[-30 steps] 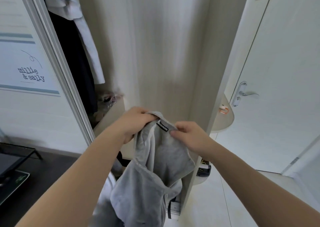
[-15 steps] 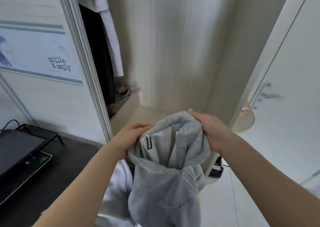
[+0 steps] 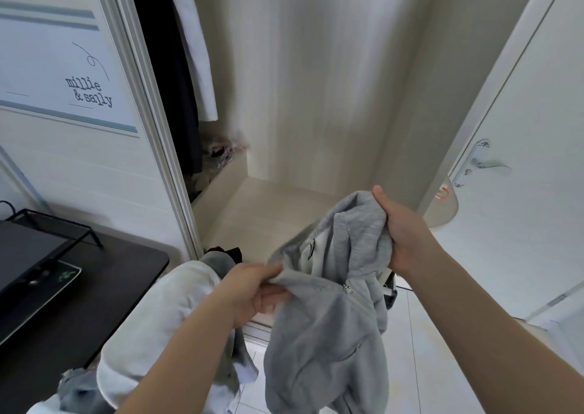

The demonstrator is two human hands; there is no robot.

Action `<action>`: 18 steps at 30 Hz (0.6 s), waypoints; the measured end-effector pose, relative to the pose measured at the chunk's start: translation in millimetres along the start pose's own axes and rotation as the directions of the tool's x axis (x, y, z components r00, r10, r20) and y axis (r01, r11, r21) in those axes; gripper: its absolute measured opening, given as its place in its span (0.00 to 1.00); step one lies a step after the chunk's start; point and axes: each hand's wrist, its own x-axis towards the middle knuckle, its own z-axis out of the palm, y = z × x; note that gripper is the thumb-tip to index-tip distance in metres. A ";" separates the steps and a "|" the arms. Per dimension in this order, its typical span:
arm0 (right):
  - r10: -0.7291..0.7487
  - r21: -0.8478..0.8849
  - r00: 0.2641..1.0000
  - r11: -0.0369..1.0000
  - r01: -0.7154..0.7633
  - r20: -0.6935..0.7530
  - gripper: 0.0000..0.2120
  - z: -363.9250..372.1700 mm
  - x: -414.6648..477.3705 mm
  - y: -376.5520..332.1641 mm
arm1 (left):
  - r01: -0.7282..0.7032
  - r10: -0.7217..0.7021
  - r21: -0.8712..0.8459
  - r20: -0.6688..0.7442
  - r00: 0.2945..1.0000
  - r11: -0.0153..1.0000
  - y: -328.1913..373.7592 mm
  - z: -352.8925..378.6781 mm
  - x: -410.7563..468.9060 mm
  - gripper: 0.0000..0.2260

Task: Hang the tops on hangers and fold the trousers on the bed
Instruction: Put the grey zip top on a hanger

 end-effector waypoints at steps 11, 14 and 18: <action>0.201 0.044 0.974 0.977 -0.207 0.103 0.17 -52.2 -0.5 30.7 | 0.007 -0.010 -0.295 -0.009 1.000 0.955 5.9 -0.8 4.1 0.16; 0.293 0.050 0.955 0.954 -0.295 0.048 0.18 -59.8 -2.7 39.2 | 0.025 -0.029 -0.101 -0.041 0.999 0.995 12.7 -14.9 3.2 0.13; 0.382 -0.021 0.923 0.924 -0.382 0.053 0.18 -59.0 -4.1 50.1 | 0.131 -0.130 0.020 -0.022 0.991 0.991 26.5 -32.9 4.2 0.15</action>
